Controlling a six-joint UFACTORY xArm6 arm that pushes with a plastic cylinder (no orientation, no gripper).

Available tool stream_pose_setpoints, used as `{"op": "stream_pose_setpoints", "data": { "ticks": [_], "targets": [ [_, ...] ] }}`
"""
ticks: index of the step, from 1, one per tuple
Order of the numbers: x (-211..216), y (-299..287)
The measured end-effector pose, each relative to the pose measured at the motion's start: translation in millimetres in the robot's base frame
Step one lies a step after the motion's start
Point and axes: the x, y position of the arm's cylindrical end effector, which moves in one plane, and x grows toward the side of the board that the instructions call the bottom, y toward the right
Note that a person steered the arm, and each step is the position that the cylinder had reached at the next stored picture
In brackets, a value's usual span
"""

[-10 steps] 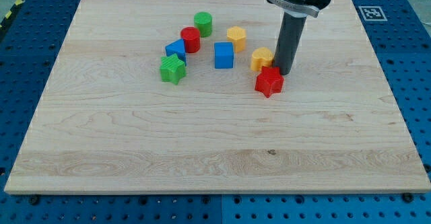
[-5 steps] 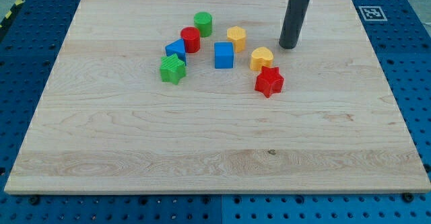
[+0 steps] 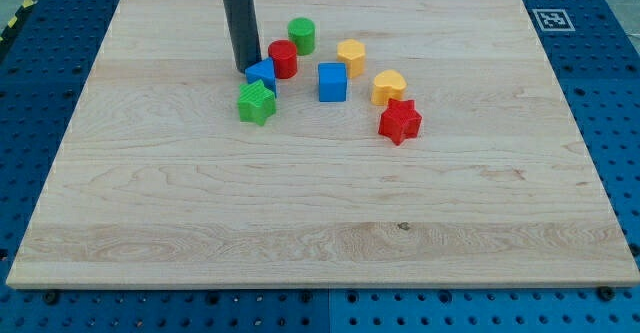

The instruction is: Push the green star a bit down

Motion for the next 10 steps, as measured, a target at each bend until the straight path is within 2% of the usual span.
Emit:
{"op": "stream_pose_setpoints", "data": {
  "ticks": [6, 8, 9, 10],
  "targets": [
    [36, 2],
    [70, 8],
    [73, 8],
    [71, -13]
  ]
}}
